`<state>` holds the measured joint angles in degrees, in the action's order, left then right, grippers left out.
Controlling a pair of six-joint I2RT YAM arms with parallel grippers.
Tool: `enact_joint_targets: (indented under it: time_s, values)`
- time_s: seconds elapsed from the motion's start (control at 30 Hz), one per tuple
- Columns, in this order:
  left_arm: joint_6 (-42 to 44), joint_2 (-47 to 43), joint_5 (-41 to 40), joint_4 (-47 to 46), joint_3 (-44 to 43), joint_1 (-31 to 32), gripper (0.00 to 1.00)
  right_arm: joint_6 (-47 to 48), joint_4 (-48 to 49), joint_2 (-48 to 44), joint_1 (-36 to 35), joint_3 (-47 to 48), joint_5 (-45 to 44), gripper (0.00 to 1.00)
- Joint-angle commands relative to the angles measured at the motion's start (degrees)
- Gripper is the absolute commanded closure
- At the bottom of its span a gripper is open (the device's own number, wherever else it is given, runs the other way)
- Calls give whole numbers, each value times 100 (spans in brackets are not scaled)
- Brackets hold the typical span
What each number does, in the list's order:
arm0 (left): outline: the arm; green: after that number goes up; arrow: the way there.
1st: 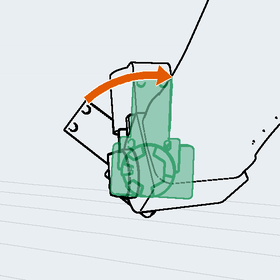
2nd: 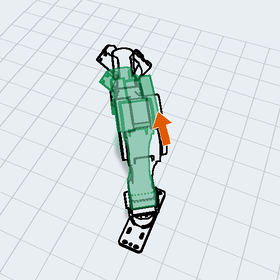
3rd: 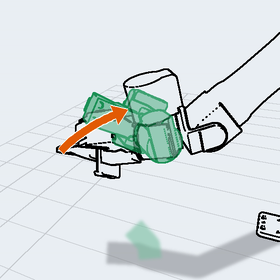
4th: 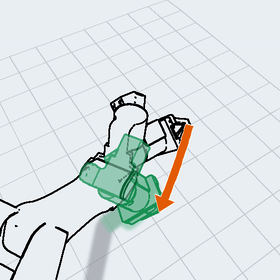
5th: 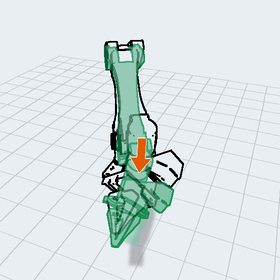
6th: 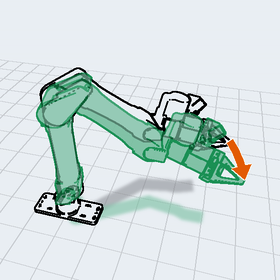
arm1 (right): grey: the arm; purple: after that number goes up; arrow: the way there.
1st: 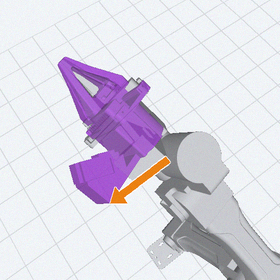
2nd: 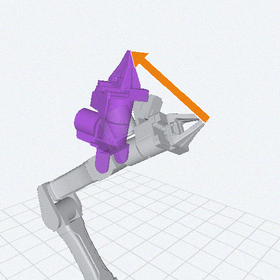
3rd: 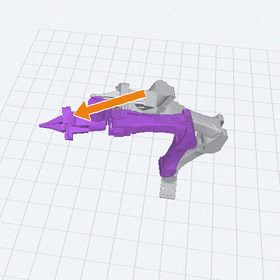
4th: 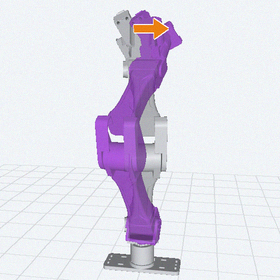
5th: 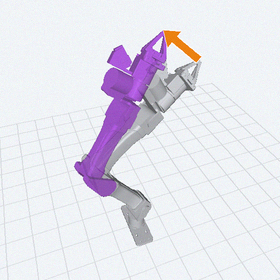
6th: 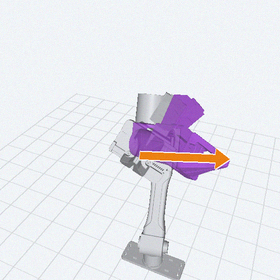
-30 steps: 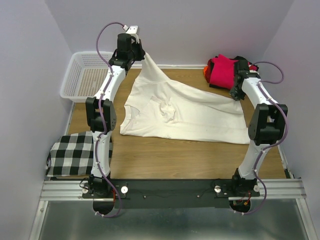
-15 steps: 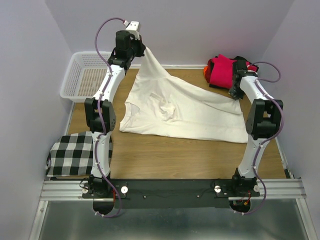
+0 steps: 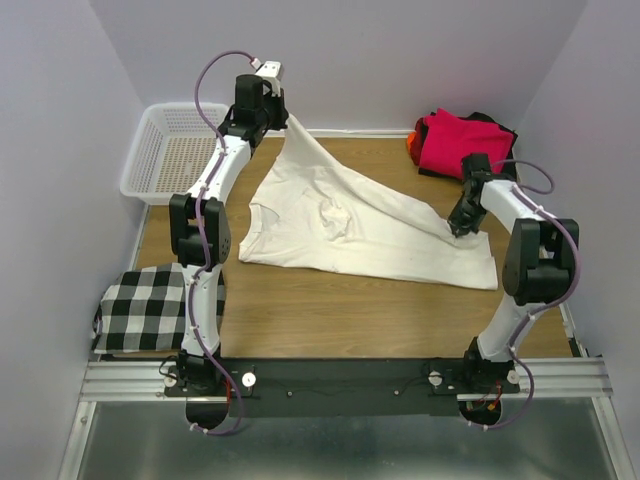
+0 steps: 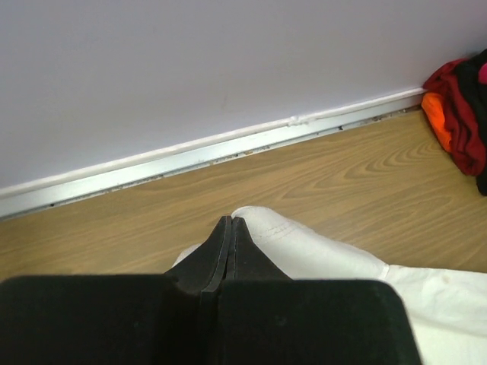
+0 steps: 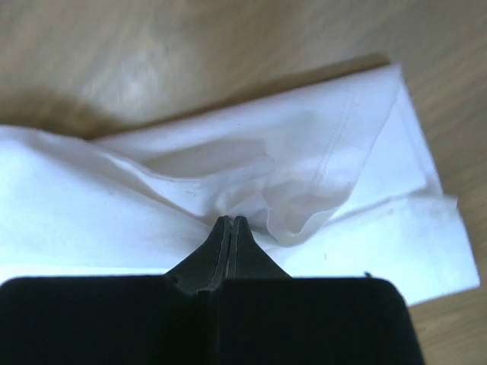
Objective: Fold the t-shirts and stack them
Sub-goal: Fold the other side of the tshirt into a rectangle
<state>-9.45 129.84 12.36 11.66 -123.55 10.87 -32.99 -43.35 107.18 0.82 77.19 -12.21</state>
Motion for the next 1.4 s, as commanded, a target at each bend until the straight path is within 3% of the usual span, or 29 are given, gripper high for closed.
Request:
enact_joint_targets:
  time_s: [0.0, 0.1, 0.17, 0.2, 0.23, 0.27, 0.33, 0.6, 1.37]
  values:
    - [102, -126, -225, 108, 94, -15, 100, -146, -50, -618, -249, -678, 666, 99]
    - [75, -55, -252, 161, 120, -15, 100, -251, -103, -786, -328, -1082, 877, 99]
    - [84, -3, -260, 196, 120, -6, 100, -286, -199, -882, -389, -1266, 878, 93]
    - [84, 15, -278, 214, 120, -6, 100, -269, -252, -909, -407, -1294, 852, 88]
    - [75, 24, -295, 223, 112, -6, 100, -252, -374, -918, -416, -1303, 817, 75]
    - [75, 41, -304, 231, 120, -6, 100, -217, -428, -961, -407, -1294, 756, 70]
    - [75, 59, -339, 258, 112, -6, 100, -208, -559, -1023, -416, -1242, 536, 65]
    - [84, 103, -436, 372, 120, 2, 100, -208, -578, -1252, -407, -714, 114, 64]
    - [128, 85, -489, 433, 226, 2, 100, -102, -24, -347, -398, -547, -159, 61]
